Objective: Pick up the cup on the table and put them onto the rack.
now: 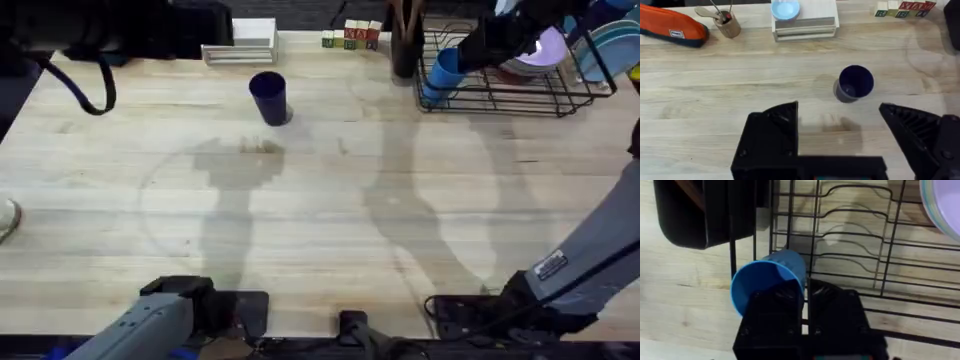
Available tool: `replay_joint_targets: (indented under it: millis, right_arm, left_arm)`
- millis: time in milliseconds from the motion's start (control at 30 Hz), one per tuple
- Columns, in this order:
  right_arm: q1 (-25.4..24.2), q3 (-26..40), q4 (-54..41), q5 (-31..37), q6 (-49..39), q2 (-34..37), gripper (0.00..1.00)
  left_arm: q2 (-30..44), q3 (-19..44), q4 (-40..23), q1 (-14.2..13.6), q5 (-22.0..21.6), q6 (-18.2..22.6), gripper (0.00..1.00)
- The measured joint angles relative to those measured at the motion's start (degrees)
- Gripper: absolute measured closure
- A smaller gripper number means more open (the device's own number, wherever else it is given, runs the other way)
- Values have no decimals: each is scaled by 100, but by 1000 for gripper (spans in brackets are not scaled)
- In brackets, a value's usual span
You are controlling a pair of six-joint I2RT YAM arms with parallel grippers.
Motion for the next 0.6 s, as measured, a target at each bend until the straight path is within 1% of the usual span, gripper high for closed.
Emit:
replay_joint_targets:
  millis: [167,333,600]
  right_arm:
    - [0,0,0,0,1,0,890]
    - [0,0,0,0,0,0,822]
    - [0,129,-10,0,-1,0,797]
  left_arm:
    - [0,0,0,0,0,0,7]
    - [0,0,0,0,0,0,7]
    - [0,0,0,0,0,0,6]
